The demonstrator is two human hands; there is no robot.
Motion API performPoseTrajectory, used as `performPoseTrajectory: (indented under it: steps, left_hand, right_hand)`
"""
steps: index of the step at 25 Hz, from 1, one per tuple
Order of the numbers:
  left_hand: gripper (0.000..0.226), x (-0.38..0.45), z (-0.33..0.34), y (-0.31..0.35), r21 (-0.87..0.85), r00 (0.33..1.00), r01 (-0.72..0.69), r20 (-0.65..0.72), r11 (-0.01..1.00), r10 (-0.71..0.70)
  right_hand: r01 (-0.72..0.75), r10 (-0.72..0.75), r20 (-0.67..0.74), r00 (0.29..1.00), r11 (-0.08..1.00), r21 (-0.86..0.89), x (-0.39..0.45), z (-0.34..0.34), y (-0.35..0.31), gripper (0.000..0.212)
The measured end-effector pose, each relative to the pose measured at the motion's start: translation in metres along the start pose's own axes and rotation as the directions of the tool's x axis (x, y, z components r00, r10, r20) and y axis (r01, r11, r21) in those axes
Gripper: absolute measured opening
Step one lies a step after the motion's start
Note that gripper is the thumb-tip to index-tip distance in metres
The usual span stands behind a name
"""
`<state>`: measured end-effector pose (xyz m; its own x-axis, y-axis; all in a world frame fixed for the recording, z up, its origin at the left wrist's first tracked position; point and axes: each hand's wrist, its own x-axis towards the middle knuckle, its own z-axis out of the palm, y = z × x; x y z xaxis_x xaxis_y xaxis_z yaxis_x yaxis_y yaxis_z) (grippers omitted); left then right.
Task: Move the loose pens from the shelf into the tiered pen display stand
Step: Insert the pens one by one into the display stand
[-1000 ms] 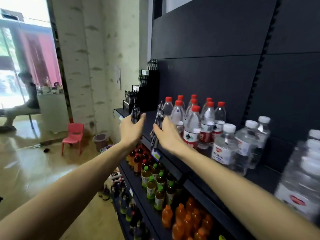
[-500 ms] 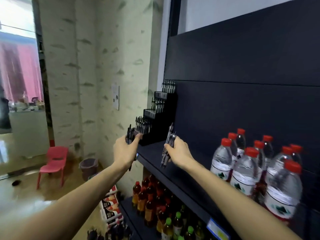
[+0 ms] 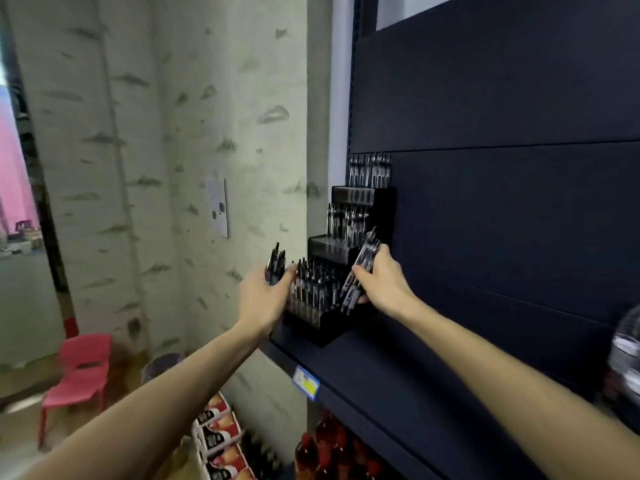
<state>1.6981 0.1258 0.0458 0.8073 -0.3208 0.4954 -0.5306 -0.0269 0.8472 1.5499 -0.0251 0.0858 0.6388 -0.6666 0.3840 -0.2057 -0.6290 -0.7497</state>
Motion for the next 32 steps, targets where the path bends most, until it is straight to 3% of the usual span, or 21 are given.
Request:
performPoseTrajectory:
  steps: [4,9,17,22,27,32]
  left_hand:
    - [0.05,0.089,0.019,-0.008,-0.103,0.997,-0.029,0.064,0.994,0.035]
    - [0.056,0.166,0.061,-0.034,-0.197,0.988,-0.035,0.138,0.98,0.063]
    - [0.046,0.211,0.099,-0.041,-0.344,0.908,-0.036,0.381,0.938,0.175]
    - [0.042,0.226,0.099,-0.038,-0.421,0.873,0.016,0.448,0.907,0.193]
    - [0.042,0.238,0.105,-0.052,-0.433,0.853,0.039,0.483,0.901,0.195]
    - [0.039,0.253,0.107,-0.044,-0.437,0.868,0.109,0.48,0.893,0.129]
  right_hand:
    - [-0.022,0.021,-0.082,0.996,1.0,-0.012,0.068,0.015,-0.01,0.02]
    - [-0.05,0.037,-0.204,0.978,0.997,-0.063,0.118,0.026,-0.014,0.023]
    - [-0.193,0.09,-0.425,0.901,0.959,-0.206,0.126,0.054,-0.045,0.024]
    - [-0.278,0.122,-0.546,0.829,0.937,-0.212,0.133,0.056,-0.076,0.027]
    - [-0.347,0.244,-0.541,0.805,0.933,-0.096,0.147,0.06,-0.097,0.041]
    - [-0.353,0.238,-0.568,0.788,0.93,-0.101,0.169,0.057,-0.109,0.059]
